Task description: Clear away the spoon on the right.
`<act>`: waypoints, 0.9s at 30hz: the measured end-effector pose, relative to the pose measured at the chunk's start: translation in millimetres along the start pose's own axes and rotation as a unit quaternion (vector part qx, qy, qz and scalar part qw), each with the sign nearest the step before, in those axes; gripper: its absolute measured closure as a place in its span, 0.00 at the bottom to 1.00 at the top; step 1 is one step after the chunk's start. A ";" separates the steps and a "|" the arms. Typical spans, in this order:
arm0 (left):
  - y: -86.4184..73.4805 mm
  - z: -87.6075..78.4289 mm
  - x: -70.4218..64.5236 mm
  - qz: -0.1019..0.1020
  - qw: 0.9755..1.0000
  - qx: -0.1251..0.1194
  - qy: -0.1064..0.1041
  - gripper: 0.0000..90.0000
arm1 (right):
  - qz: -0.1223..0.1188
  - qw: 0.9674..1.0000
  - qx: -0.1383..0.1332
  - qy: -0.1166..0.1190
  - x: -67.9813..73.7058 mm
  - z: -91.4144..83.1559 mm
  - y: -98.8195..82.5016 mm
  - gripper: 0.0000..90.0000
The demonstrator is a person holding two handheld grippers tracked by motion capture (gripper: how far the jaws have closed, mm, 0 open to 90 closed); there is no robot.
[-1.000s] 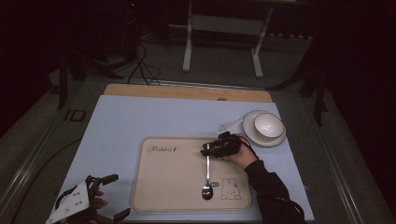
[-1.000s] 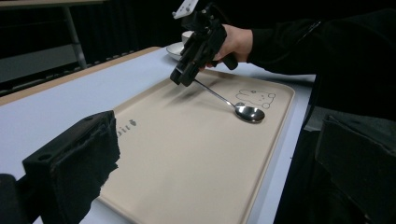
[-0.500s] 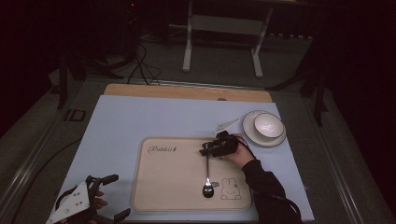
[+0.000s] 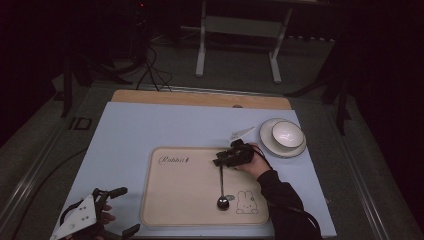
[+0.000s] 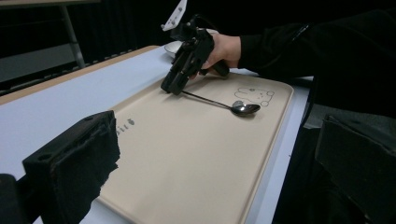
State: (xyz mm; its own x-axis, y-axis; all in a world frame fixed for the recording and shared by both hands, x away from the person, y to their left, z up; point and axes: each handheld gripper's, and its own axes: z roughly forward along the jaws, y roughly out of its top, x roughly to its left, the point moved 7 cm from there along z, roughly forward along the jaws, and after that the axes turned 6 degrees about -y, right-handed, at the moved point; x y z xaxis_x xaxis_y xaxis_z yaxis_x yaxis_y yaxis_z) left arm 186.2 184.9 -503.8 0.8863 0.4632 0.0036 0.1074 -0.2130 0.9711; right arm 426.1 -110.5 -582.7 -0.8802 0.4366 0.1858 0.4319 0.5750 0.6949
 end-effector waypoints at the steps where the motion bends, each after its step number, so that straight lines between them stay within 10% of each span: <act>1: -0.1 0.0 0.0 0.000 1.000 0.000 0.000 0.00 | -0.001 1.000 0.000 0.002 0.1 0.5 0.3 0.64; 27: 0.1 0.3 0.3 -0.001 1.000 0.000 0.000 0.00 | 0.015 0.999 0.005 -0.043 -0.7 -11.5 6.6 0.49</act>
State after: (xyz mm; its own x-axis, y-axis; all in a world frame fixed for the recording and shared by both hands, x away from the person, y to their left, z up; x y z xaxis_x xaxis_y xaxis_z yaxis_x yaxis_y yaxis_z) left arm 186.6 184.7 -503.8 0.8857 0.4642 0.0014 0.1093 -0.2115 0.9712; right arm 427.3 -114.9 -570.2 -0.8476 0.5103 0.1458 0.4592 0.5675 0.6834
